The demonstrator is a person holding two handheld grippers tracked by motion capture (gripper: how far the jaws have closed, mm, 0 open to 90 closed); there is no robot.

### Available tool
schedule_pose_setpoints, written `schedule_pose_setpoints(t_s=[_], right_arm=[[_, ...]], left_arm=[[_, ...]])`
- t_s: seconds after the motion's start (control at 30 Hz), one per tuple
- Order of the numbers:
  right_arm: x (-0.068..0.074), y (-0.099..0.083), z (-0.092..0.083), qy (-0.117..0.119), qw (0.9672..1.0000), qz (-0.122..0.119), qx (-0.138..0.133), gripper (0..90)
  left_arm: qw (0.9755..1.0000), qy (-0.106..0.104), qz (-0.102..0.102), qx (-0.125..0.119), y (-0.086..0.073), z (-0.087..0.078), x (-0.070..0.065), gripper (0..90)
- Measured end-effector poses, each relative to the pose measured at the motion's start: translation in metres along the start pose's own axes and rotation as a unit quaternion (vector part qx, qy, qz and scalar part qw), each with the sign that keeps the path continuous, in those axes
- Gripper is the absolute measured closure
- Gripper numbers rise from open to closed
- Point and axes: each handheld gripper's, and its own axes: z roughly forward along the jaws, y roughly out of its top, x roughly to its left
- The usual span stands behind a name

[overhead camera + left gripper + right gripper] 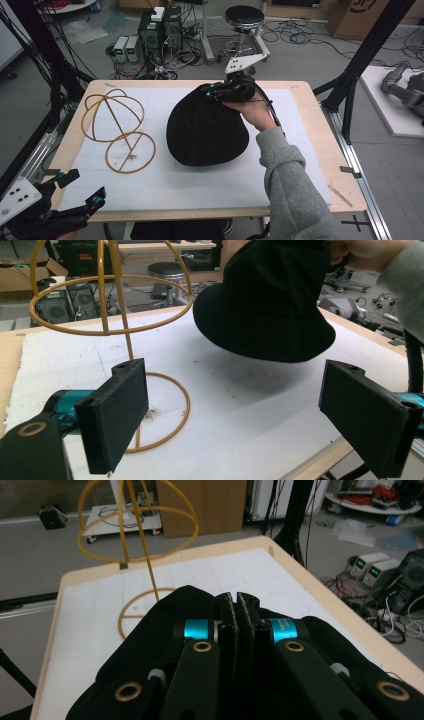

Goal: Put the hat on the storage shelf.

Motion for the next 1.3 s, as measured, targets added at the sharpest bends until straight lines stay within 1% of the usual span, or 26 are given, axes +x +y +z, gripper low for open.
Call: schedule_pose_setpoints(t_s=[0.03,0.07,0.17,0.27,0.3,0.33,0.37,0.4,0.43,0.47,0.57,0.67,0.7,0.83,0.93,0.97,1.0,1.03,1.07,1.1,1.2,1.23,1.3], right_arm=[[0.001,0.004,-0.001,0.001,1.0,-0.001,-0.002,88.0],[0.001,0.012,-0.004,0.002,1.0,-0.005,-0.002,88.0],[0.002,0.025,-0.01,-0.001,0.9999,-0.011,-0.005,88.0],[0.004,0.04,-0.017,0.001,0.9998,-0.015,-0.012,87.9],[0.004,0.04,-0.017,0.001,0.9998,-0.015,-0.012,87.9],[0.005,0.05,-0.022,0.002,0.9997,-0.019,-0.015,88.0],[0.006,0.054,-0.024,0.004,0.9997,-0.02,-0.017,87.9],[0.006,0.054,-0.024,0.004,0.9997,-0.02,-0.017,87.9],[0.008,0.064,-0.028,0.004,0.9996,-0.022,-0.017,87.9],[0.008,0.069,-0.03,0.006,0.9994,-0.027,-0.021,88.0],[0.01,0.08,-0.034,0.016,0.9992,-0.026,-0.026,88.0],[0.012,0.092,-0.034,0.023,0.9988,-0.035,-0.026,87.9],[0.012,0.092,-0.034,0.023,0.9988,-0.035,-0.026,87.9],[0.019,0.113,-0.035,0.037,0.9977,-0.045,-0.035,87.9],[0.023,0.126,-0.032,0.048,0.9965,-0.052,-0.044,87.9],[0.023,0.126,-0.032,0.048,0.9965,-0.052,-0.044,87.9],[0.024,0.13,-0.03,0.052,0.996,-0.055,-0.047,87.9],[0.027,0.137,-0.025,0.058,0.995,-0.062,-0.053,87.9],[0.027,0.137,-0.025,0.058,0.995,-0.062,-0.053,87.9],[0.031,0.145,-0.018,0.065,0.9941,-0.065,-0.057,87.9],[0.037,0.155,-0.004,0.077,0.9922,-0.077,-0.059,87.9],[0.039,0.158,0.001,0.083,0.992,-0.076,-0.057,87.9],[0.043,0.164,0.011,0.089,0.9908,-0.083,-0.06,88.0]], left_arm=[[1.0,-0.001,0.0,0.001,0.0,0.0,0.0,12.8],[1.0,0.0,-0.001,0.0,0.0,0.0,0.0,12.8],[1.0,0.0,-0.001,-0.001,0.0,-0.002,0.001,12.8],[1.0,-0.003,-0.005,-0.003,-0.001,-0.002,0.002,12.8],[1.0,-0.003,-0.005,-0.003,-0.001,-0.002,0.002,12.8],[1.0,-0.003,-0.007,-0.003,-0.001,-0.001,0.002,12.8],[1.0,-0.004,-0.007,-0.001,-0.001,-0.001,0.003,12.8],[1.0,-0.005,-0.008,0.0,-0.002,-0.001,0.003,12.8],[0.9999,-0.006,-0.009,-0.001,-0.002,0.0,0.003,12.8],[0.9999,-0.006,-0.009,-0.001,-0.002,0.0,0.003,12.8],[0.9999,-0.007,-0.01,0.0,-0.003,0.0,0.004,12.8],[0.9999,-0.01,-0.012,0.001,-0.004,0.001,0.004,12.8],[0.9999,-0.01,-0.012,0.001,-0.003,0.001,0.004,12.8],[0.9999,-0.014,-0.01,0.002,-0.003,0.002,0.003,12.8],[0.9998,-0.016,-0.009,0.001,-0.003,0.002,0.002,12.8],[0.9998,-0.016,-0.009,0.001,-0.003,0.002,0.002,12.8],[0.9998,-0.016,-0.008,0.001,-0.003,0.002,0.002,12.8],[0.9998,-0.017,-0.009,0.001,-0.003,0.002,0.002,12.8],[0.9998,-0.017,-0.008,0.001,-0.003,0.002,0.002,12.8],[0.9998,-0.017,-0.008,0.001,-0.003,0.001,0.002,12.8],[0.9998,-0.016,-0.008,0.003,-0.004,0.001,0.002,12.8],[0.9998,-0.016,-0.008,0.003,-0.004,0.001,0.002,12.8],[0.9998,-0.016,-0.009,0.002,-0.004,-0.001,0.001,12.8]])
